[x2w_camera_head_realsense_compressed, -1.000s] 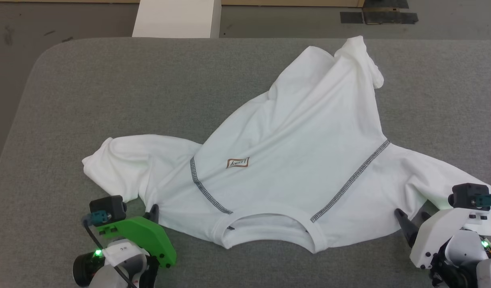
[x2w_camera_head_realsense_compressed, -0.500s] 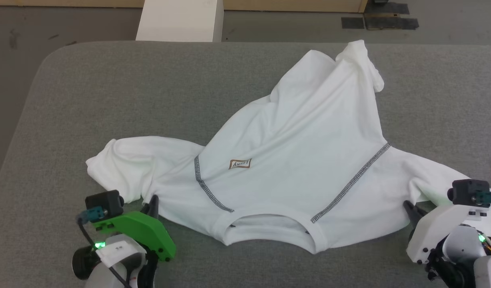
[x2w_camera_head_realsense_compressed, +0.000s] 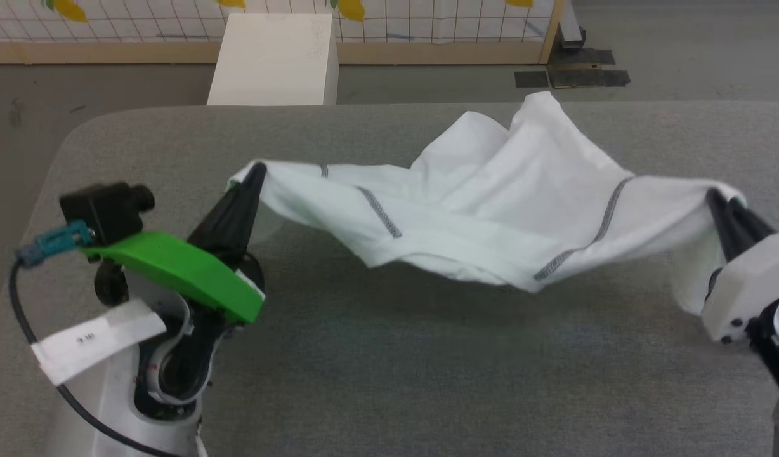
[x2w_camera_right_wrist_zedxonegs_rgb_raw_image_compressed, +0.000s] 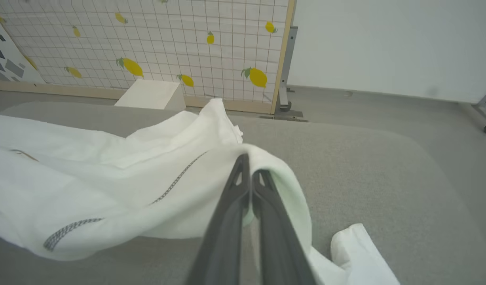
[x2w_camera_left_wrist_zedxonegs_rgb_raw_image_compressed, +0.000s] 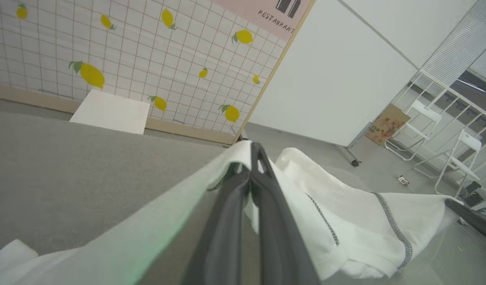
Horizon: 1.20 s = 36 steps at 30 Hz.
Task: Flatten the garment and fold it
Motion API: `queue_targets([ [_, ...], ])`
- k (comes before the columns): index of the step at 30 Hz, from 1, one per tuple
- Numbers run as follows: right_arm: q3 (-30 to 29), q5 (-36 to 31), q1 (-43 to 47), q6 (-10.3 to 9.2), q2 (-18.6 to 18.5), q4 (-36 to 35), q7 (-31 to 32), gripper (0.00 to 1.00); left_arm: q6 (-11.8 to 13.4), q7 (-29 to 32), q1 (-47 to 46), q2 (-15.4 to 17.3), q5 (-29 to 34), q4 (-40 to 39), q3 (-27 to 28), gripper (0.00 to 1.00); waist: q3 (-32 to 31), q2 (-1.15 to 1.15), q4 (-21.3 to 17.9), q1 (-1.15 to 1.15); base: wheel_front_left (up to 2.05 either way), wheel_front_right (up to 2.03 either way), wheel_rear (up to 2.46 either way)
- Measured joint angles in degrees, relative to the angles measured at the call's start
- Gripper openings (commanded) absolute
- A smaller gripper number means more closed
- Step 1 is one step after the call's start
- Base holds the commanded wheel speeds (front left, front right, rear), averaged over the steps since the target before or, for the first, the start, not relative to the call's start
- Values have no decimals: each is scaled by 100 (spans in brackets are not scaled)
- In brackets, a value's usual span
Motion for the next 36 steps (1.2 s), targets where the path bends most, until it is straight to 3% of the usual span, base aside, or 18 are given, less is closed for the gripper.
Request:
queue_targets([
  [8, 377, 113, -1830, 0, -1127, 71, 903, 0, 25, 592, -1685, 94, -341, -188, 70, 0, 51, 0, -121, 0, 0, 0, 0],
  [16, 1021, -48, -4144, 0, -1658, 1384, 857, 0, 400, 624, -3535, -4, -457, 872, 434, 0, 539, 0, -229, 0, 0, 0, 0],
  [26, 1493, -521, -6428, 0, -1516, 2878, 12, 0, 523, 92, -5610, 165, 44, 2199, 489, 0, 1556, 0, -362, 1, 0, 0, 0],
  [36, 1048, -1494, -8182, 2, -943, 3784, -1586, 0, 592, -1240, -7368, 226, 250, 2954, 945, 0, 2599, 0, -492, 1, 0, 0, 0],
])
